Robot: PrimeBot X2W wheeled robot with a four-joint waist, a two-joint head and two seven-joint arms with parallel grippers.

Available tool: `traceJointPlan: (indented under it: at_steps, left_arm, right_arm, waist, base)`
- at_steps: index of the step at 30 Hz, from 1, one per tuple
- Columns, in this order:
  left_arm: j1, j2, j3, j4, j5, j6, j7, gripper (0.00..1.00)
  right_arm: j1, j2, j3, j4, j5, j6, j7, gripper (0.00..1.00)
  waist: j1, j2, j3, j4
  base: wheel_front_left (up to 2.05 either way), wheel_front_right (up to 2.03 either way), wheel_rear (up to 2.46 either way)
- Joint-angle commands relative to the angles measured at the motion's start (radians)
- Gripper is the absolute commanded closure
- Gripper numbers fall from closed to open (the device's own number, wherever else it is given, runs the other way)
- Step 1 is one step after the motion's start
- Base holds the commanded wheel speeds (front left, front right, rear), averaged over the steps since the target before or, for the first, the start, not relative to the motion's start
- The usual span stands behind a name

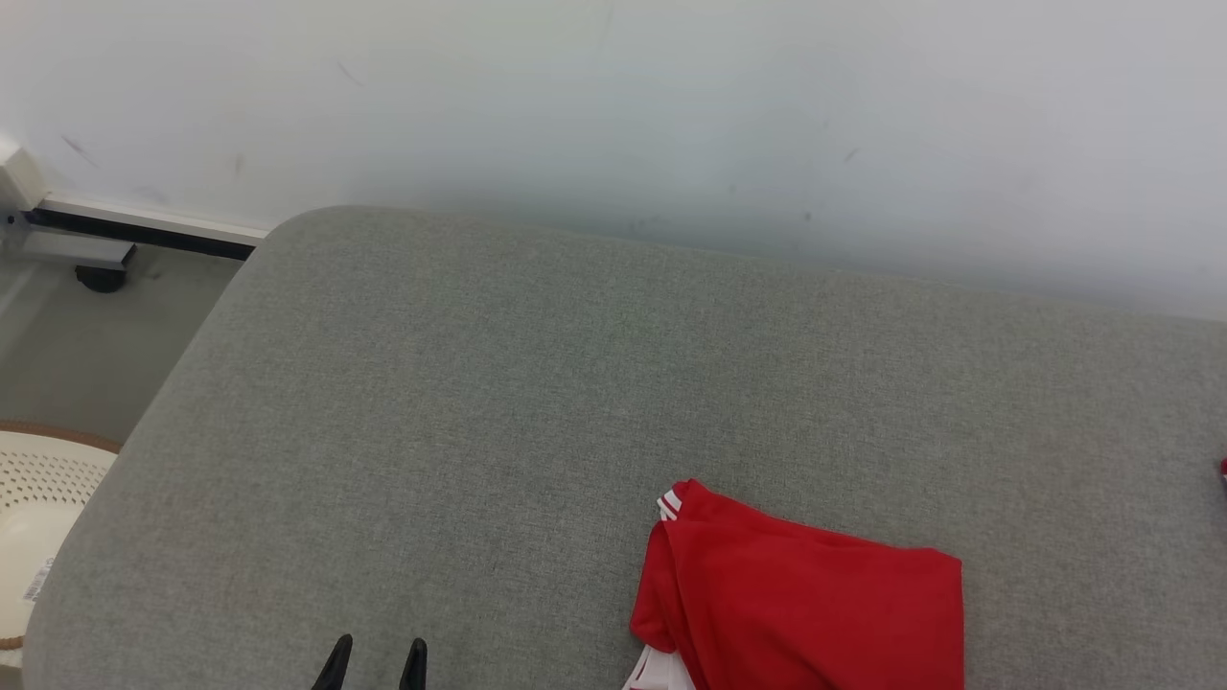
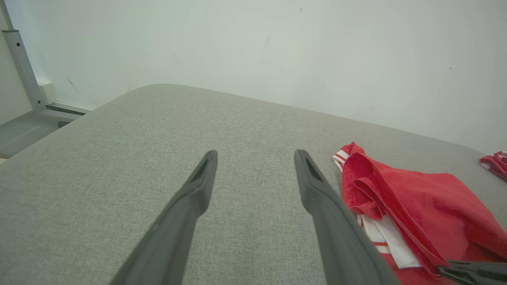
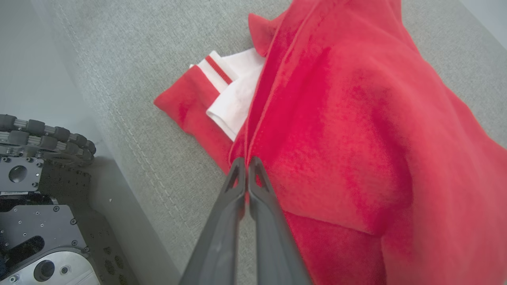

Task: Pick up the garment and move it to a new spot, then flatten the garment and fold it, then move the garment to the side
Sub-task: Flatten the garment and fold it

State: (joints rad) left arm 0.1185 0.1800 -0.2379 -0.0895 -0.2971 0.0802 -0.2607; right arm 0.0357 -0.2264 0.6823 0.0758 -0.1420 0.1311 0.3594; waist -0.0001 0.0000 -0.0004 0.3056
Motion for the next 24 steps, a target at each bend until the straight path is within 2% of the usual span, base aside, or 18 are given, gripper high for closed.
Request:
traceJointPlan:
  at_steps: [1, 5, 7, 10, 15, 16, 17, 18, 24]
  left_arm:
    - [0.004, -0.001, -0.001, 0.000, 0.012, 0.001, -0.006, 0.00]
    - [0.002, 0.000, -0.002, 0.002, 0.011, 0.006, -0.006, 0.00]
    - [-0.003, 0.000, -0.004, 0.003, 0.011, 0.007, -0.004, 0.00]
    - [-0.016, 0.000, -0.011, 0.007, 0.010, 0.004, -0.001, 0.00]
    - [-0.022, 0.003, -0.017, 0.020, 0.007, -0.001, 0.001, 0.00]
    - [-0.023, 0.004, -0.017, 0.021, 0.007, -0.001, 0.000, 0.00]
    - [-0.023, 0.005, -0.017, 0.022, 0.005, 0.000, 0.000, 0.00]
    - [-0.023, 0.006, -0.016, 0.024, 0.004, 0.000, 0.000, 0.00]
    - [-0.012, 0.013, -0.009, 0.024, 0.000, 0.005, -0.002, 0.00]
  right_arm:
    - [0.011, -0.006, 0.003, -0.007, 0.003, -0.001, -0.010, 1.00]
    - [-0.012, 0.010, 0.021, -0.011, 0.024, -0.001, -0.030, 1.00]
    - [-0.050, 0.048, 0.035, 0.002, 0.036, -0.001, -0.022, 1.00]
    - [-0.128, 0.109, 0.050, 0.080, 0.049, -0.001, -0.031, 1.00]
    - [-0.191, 0.157, 0.038, 0.169, 0.076, -0.001, -0.039, 1.00]
    - [-0.192, 0.160, 0.033, 0.184, 0.086, -0.001, -0.035, 0.75]
    - [-0.193, 0.163, 0.024, 0.199, 0.098, -0.001, -0.025, 0.30]
    - [-0.193, 0.166, 0.015, 0.207, 0.105, -0.001, -0.021, 0.00]
    - [-0.165, 0.174, -0.025, 0.205, 0.120, -0.001, 0.008, 0.00]
  waist:
    - [0.0001, 0.0000, -0.001, 0.001]
    - [0.0001, 0.0000, -0.003, -0.001]
    - [0.0001, 0.0000, -0.004, -0.001]
    - [0.0001, 0.0000, -0.004, 0.002]
    - [0.0001, 0.0000, -0.005, 0.018]
    - [0.0001, 0.0000, -0.006, 0.021]
    - [0.0001, 0.0000, -0.007, 0.023]
    - [0.0001, 0.0000, -0.007, 0.025]
    - [0.0001, 0.0000, -0.010, 0.022]
  base:
    - [0.00, 0.00, 0.00]
    - [0.00, 0.00, 0.00]
    - [0.00, 0.00, 0.00]
    - [0.00, 0.00, 0.00]
    - [0.00, 0.00, 0.00]
    - [0.00, 0.00, 0.00]
    - [0.00, 0.00, 0.00]
    - [0.00, 0.00, 0.00]
    - [0.00, 0.00, 0.00]
